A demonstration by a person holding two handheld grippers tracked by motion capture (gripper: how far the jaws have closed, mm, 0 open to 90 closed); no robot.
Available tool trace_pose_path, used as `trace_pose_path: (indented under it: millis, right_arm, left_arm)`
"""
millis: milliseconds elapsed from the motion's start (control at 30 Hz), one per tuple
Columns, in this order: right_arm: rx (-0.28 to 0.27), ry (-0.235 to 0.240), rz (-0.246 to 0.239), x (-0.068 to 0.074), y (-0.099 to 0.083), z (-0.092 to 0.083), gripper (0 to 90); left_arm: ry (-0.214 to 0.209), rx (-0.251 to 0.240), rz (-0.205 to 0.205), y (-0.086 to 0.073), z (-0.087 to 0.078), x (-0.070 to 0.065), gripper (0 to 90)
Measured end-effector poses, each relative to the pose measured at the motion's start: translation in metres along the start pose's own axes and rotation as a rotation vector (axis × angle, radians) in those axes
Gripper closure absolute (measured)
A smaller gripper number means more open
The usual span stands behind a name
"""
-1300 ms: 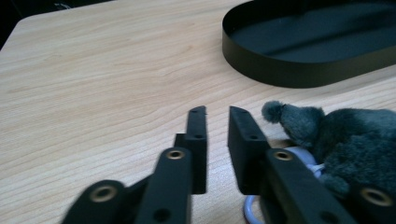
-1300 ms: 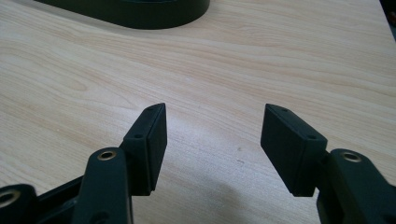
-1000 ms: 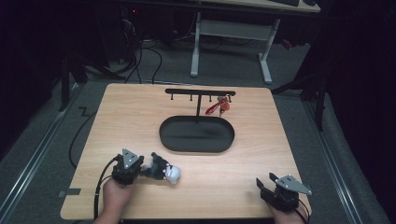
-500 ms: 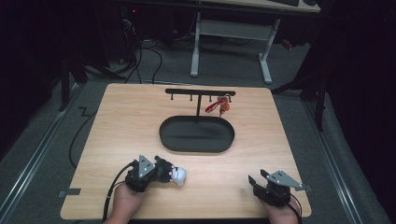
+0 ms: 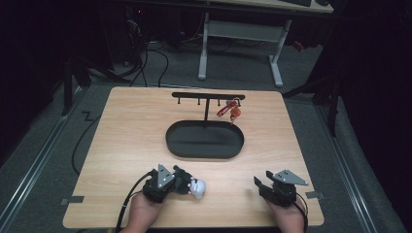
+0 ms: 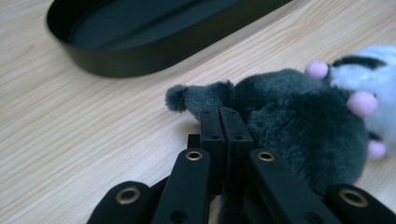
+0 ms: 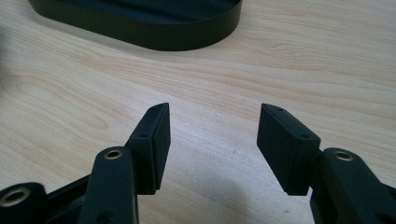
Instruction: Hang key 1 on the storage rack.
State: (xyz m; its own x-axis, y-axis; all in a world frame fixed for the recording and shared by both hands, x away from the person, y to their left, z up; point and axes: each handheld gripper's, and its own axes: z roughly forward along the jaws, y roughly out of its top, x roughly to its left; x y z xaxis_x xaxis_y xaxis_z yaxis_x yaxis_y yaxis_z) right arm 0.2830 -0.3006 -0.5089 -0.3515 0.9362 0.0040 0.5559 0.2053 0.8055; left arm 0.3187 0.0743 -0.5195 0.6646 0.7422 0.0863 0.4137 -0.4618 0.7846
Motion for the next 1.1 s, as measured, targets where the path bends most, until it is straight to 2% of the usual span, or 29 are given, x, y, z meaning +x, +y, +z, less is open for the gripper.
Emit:
trace_pose_path:
  millis: [233,300,333,433,533,600,633,700,767,833,967,1100]
  right_arm:
    - [-0.007,0.014,-0.003,-0.002,0.001,0.000,44.8]
    - [-0.006,0.016,0.009,-0.003,0.001,-0.001,44.8]
    - [-0.007,0.015,0.009,-0.005,0.001,-0.002,44.8]
    - [-0.009,0.021,0.015,-0.007,0.001,-0.002,44.8]
    - [-0.011,0.021,0.019,-0.009,0.001,-0.001,44.8]
    - [-0.013,0.022,0.029,-0.011,0.001,-0.001,44.8]
    - [-0.013,0.020,0.033,-0.011,0.001,-0.001,44.8]
    - [-0.014,0.015,0.038,-0.010,0.001,-0.003,44.8]
    - [-0.019,0.011,0.036,-0.009,0.001,-0.005,44.8]
    - [-0.024,0.009,0.042,-0.009,0.001,-0.007,44.8]
    - [-0.025,0.008,0.055,-0.012,0.000,-0.007,44.8]
    - [-0.018,0.005,0.066,-0.014,-0.002,-0.007,44.8]
  left_arm:
    - [-0.062,-0.014,0.032,0.024,0.027,-0.038,89.5]
    - [-0.057,-0.035,0.018,0.028,0.030,-0.044,85.2]
    - [-0.049,-0.043,0.011,0.029,0.028,-0.044,80.0]
    - [-0.049,-0.088,-0.023,0.028,0.009,-0.040,75.4]
    - [-0.080,-0.104,-0.018,0.022,-0.015,-0.044,62.3]
    - [-0.119,-0.079,-0.015,0.014,-0.025,-0.051,50.8]
    - [-0.126,-0.079,-0.020,0.012,-0.026,-0.052,46.5]
    - [-0.165,-0.048,-0.034,0.006,-0.025,-0.056,42.6]
    - [-0.204,-0.015,-0.050,0.004,-0.016,-0.059,43.1]
    - [-0.263,0.021,-0.071,0.007,-0.006,-0.061,50.3]
    - [-0.262,0.035,-0.033,0.017,0.010,-0.069,59.0]
    - [-0.255,0.035,-0.002,0.030,0.027,-0.082,60.5]
